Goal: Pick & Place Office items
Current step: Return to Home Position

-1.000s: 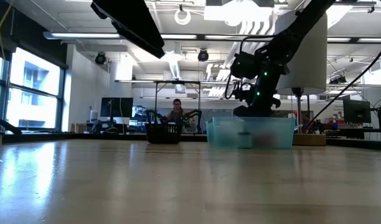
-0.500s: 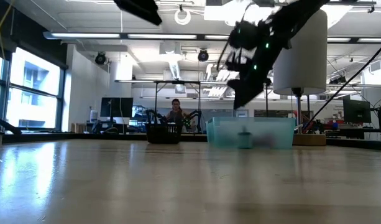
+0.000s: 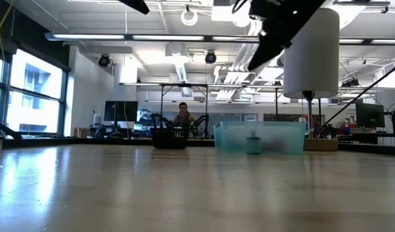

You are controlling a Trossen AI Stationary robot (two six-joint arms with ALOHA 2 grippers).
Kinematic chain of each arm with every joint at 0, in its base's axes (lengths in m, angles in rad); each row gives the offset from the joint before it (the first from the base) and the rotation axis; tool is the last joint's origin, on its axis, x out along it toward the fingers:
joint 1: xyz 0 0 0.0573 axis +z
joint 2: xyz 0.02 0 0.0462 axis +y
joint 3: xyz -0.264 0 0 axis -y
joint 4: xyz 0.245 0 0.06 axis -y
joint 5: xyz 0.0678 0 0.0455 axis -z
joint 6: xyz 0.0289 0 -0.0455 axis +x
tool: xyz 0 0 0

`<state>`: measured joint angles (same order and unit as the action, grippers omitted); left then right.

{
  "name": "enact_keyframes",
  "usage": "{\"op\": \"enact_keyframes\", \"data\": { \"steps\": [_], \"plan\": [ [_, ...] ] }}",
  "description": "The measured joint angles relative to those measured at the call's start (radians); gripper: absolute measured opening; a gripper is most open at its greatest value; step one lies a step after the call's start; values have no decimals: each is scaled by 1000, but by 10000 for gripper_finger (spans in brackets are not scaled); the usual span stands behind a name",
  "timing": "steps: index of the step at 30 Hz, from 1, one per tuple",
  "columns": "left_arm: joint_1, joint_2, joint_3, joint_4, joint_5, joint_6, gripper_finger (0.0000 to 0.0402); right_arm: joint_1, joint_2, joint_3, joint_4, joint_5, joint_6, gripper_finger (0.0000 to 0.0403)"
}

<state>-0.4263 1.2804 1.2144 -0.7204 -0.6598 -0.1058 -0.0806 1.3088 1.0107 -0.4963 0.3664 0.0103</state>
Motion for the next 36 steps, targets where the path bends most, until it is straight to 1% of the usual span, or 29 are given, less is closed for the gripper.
{"op": "enact_keyframes", "data": {
  "steps": [4, 6, 8, 10, 12, 14, 17, 18, 20, 23, 26, 28, 30, 33, 36],
  "plan": [
    [1, 12, 0, 22, 0, -20, 317, 61, -45, 0, -110, 4, 93, 3],
    [13, 22, 0, 47, -19, -19, 317, 90, -64, 0, -157, 3, 132, 3],
    [20, 28, -1, 101, -45, -53, 317, 121, -71, -1, -164, 1, 147, 3],
    [24, 39, 1, 199, -50, -83, 317, 156, -84, -3, -172, -6, 130, 3],
    [26, 43, 1, 264, -48, -80, 317, 175, -96, -20, -169, -53, 91, 3],
    [25, 50, 1, 325, -45, -66, 317, 191, -101, -34, -139, -133, 69, 3],
    [25, 51, 0, 328, -62, -45, 317, 206, -123, -77, -159, -277, 43, 3],
    [25, 51, 1, 327, -72, -45, 317, 211, -145, -98, -161, -308, 46, 3],
    [25, 51, 0, 310, -82, -44, 316, 215, -204, -146, -161, -329, 89, 3],
    [0, 42, 0, 275, -121, -44, 304, 213, -338, -239, -140, -291, 145, 3],
    [-46, 8, -1, 235, -215, -57, 270, 213, -496, -335, -44, -263, 161, 3],
    [-78, -20, -1, 199, -267, -90, 235, 214, -597, -399, 33, -265, 159, 3],
    [-96, -49, 0, 149, -291, -114, 191, 214, -696, -466, 95, -269, 149, 3],
    [-101, -91, 0, 62, -270, -135, 113, 214, -830, -568, 195, -270, 131, 3],
    [-91, -110, 0, 0, -232, -136, 33, 214, -930, -680, 311, -271, 87, 3]
  ]
}}
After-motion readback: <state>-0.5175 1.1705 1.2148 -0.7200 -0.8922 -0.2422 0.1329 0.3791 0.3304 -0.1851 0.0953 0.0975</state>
